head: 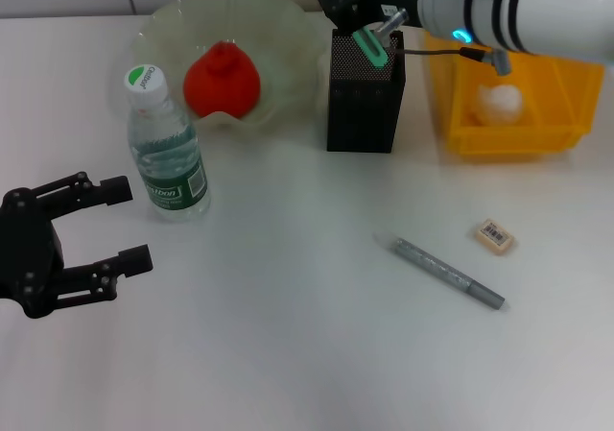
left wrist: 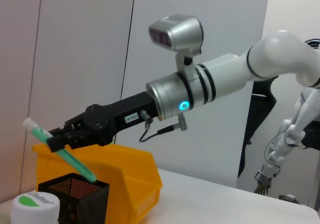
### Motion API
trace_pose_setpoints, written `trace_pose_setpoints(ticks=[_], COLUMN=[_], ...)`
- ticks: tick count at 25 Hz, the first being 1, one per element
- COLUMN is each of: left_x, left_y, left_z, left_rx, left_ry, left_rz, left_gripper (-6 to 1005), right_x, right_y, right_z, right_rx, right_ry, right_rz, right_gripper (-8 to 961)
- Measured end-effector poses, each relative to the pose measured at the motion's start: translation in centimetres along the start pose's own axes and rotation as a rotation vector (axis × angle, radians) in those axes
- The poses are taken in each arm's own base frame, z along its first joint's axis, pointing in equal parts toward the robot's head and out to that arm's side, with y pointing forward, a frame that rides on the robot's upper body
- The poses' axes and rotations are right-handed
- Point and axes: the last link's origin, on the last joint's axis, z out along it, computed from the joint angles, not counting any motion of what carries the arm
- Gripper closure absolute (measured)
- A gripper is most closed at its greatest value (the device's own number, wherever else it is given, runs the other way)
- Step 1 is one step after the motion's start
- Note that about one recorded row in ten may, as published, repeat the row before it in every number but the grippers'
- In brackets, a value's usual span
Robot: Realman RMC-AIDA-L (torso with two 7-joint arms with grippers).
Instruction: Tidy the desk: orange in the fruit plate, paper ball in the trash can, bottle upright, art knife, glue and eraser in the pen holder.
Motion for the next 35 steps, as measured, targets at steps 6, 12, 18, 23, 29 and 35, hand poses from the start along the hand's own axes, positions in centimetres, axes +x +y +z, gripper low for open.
trace_pose_setpoints(ticks=[6, 12, 18, 23, 29, 35], left_x=[-0.1, -0.1, 0.0, 0.1, 0.0, 0.0], left_y=[0.1, 0.0, -0.1, -0.1, 0.1, 0.2], left_z=[0.0, 0.0, 0.1, 0.3, 0.1, 0.0], left_rx=[0.002, 0.003, -0.001, -0.008, -0.011, -0.013], left_ry=[0.001, 0.001, 0.001, 0.0, -0.001, -0.003], left_rz=[-0.006, -0.01, -0.006, -0.004, -0.006, -0.005], left_gripper=[186, 186, 187, 187, 186, 186], right_x=[1.0, 2.7, 3.3, 2.7, 0.4, -2.4], right_y=[0.0, -0.5, -0.3, -0.3, -0.7, -0.4], right_z=[0.8, 1.0, 0.7, -0.2, -4.2, -10.0], right_rx=[0.003, 0.016, -0.004, -0.039, -0.133, -0.268], right_ry=[0.016, 0.059, 0.08, 0.111, 0.192, 0.42], right_rz=[0.017, 0.048, 0.085, 0.099, 0.107, 0.046], right_gripper=[782, 781, 743, 573, 425, 387])
